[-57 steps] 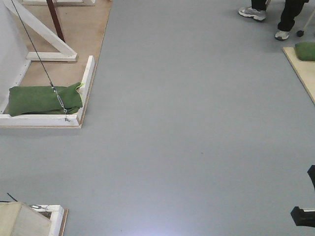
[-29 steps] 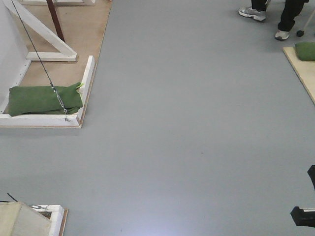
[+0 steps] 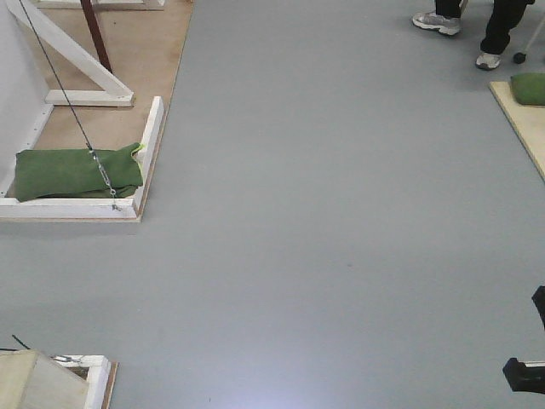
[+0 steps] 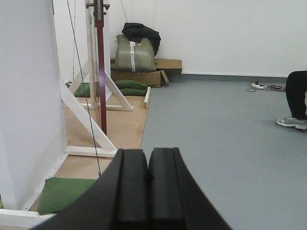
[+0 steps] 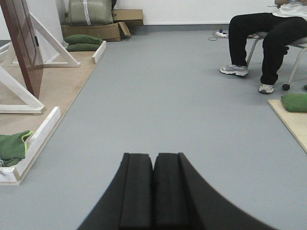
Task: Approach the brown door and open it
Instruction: 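Drive the base forward along the wooden platform toward the brown door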
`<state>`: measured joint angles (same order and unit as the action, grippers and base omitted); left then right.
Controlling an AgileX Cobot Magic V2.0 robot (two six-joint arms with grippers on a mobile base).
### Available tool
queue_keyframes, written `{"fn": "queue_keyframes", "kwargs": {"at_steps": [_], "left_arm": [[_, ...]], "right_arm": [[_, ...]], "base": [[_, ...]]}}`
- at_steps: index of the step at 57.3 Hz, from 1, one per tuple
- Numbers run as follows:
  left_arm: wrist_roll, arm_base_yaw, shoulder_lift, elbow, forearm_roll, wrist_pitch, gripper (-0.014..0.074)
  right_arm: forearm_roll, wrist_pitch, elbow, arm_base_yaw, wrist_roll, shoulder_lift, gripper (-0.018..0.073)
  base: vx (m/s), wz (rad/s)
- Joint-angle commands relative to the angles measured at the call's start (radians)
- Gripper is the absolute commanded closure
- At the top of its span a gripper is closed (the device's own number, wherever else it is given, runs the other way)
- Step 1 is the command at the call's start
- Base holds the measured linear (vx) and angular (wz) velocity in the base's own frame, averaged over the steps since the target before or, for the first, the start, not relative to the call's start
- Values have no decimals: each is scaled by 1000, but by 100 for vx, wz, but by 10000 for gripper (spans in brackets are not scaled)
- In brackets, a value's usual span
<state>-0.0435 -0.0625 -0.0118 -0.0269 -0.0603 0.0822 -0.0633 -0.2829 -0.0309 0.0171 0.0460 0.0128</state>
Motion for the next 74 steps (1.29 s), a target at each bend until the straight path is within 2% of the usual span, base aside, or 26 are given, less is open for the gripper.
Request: {"fn": "queue_keyframes", "kwargs": {"at_steps": [1,38,74], "left_arm": [[-4,-1,-18,25,-3,-82,600],[-4,-1,-21,25,-3,-82,600],[-4,-1,-22,25,-3,-82,600]], "right_arm": [[1,82,-5,-1,6,13,559],[1,82,-5,-1,6,14,559],[1,82,-5,-1,6,14,559]], "base": [[0,-1],[5,0],[18,4]]}}
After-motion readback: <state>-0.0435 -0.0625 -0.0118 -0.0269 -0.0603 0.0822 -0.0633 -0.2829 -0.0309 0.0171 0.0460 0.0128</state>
